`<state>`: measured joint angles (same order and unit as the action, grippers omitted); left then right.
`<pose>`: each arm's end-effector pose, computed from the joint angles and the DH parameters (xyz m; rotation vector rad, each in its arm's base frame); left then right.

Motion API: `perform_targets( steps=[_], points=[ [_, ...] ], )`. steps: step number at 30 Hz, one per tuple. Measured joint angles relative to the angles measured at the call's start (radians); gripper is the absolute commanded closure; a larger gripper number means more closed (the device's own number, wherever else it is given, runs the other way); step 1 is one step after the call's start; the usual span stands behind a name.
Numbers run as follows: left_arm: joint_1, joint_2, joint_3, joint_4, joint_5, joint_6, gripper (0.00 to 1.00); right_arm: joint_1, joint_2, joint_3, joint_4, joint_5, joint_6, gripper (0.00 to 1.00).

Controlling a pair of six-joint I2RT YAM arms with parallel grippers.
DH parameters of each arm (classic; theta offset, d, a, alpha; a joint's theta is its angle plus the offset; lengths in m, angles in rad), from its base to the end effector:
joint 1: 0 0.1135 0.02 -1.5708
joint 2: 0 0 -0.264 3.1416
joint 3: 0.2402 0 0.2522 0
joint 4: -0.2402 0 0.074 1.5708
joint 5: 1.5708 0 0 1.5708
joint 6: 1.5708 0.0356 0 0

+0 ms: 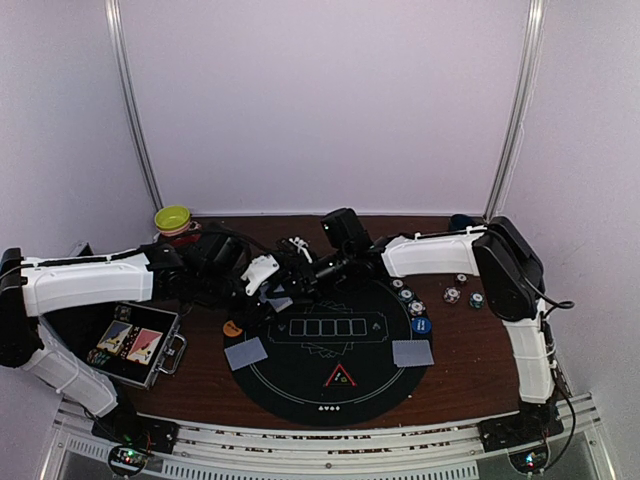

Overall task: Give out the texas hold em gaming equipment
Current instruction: Pick up the poker card from the face-down deck piles.

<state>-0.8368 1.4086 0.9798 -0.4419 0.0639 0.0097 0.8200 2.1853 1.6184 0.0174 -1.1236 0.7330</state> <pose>0.1964 -0.2211 0.2430 1.0492 2.2583 -0.4382 0.3090 0.3782 0.2016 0.9005 -2.2383 -1.9150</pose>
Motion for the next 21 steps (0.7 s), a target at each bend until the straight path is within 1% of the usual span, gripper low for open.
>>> perform_targets(
  steps=[7,15,21],
  points=[
    [0.000,0.005,0.000,-0.002,0.000,0.000,0.36,0.005,0.017,0.015,-0.008,0.002,0.007,0.55],
    [0.000,0.006,0.000,-0.004,0.002,0.000,0.36,0.005,0.020,0.049,-0.088,0.031,-0.067,0.57],
    [-0.001,0.013,0.000,-0.014,0.005,0.000,0.36,0.003,0.019,0.062,-0.142,0.053,-0.142,0.61]
  ],
)
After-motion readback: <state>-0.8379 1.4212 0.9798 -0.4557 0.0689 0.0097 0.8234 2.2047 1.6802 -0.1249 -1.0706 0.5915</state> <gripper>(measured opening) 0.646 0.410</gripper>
